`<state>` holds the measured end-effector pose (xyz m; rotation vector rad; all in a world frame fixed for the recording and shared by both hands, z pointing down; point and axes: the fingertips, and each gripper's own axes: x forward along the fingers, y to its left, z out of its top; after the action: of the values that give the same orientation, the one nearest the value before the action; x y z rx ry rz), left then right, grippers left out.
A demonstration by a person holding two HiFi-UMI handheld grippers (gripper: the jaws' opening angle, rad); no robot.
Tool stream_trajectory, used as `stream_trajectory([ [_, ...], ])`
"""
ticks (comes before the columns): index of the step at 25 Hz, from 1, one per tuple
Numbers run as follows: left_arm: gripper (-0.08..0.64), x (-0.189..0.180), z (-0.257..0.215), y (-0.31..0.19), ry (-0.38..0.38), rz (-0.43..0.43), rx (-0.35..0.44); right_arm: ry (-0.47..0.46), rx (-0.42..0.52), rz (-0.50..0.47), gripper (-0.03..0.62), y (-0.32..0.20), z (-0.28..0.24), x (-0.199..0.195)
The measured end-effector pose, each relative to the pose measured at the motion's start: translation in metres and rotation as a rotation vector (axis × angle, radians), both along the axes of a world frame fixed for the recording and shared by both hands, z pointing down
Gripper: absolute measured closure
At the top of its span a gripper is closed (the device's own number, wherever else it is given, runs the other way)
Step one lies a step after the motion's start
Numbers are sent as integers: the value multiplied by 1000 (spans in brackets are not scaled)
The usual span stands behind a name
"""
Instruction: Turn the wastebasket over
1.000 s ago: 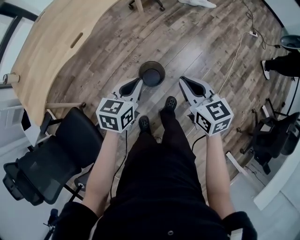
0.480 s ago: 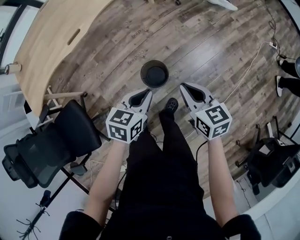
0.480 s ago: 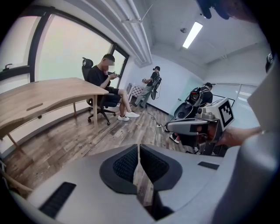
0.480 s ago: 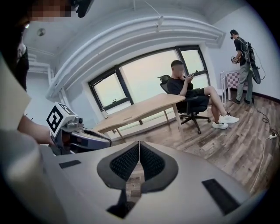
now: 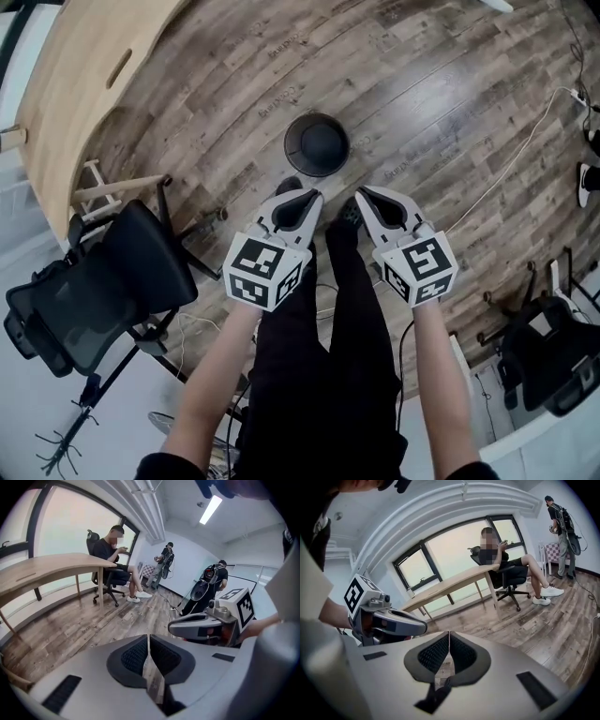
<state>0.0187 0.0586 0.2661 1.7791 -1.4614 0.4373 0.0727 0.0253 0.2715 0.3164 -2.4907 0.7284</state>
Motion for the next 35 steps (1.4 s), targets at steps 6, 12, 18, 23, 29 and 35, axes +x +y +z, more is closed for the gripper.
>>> stream_trajectory([
  [6, 529, -5, 57, -5, 8, 4, -33, -1, -9, 32, 558, -5, 55, -8],
  [12, 529, -28, 109, -13, -16, -3, -64, 14, -20, 34, 558, -9, 103, -24],
  [18, 529, -53, 158, -17, -55, 13, -84, 62, -29, 13, 558, 0, 139, -34],
  [23, 528, -78, 190, -28, -68, 33, -76, 101, -34, 20, 558, -1, 169, -44],
  [29, 526, -97, 236, -34, -63, 62, -99, 147, -29, 31, 558, -10, 196, -56],
  [35, 462, -110, 287, -38, -63, 149, -150, 194, -39, 49, 558, -19, 225, -66],
])
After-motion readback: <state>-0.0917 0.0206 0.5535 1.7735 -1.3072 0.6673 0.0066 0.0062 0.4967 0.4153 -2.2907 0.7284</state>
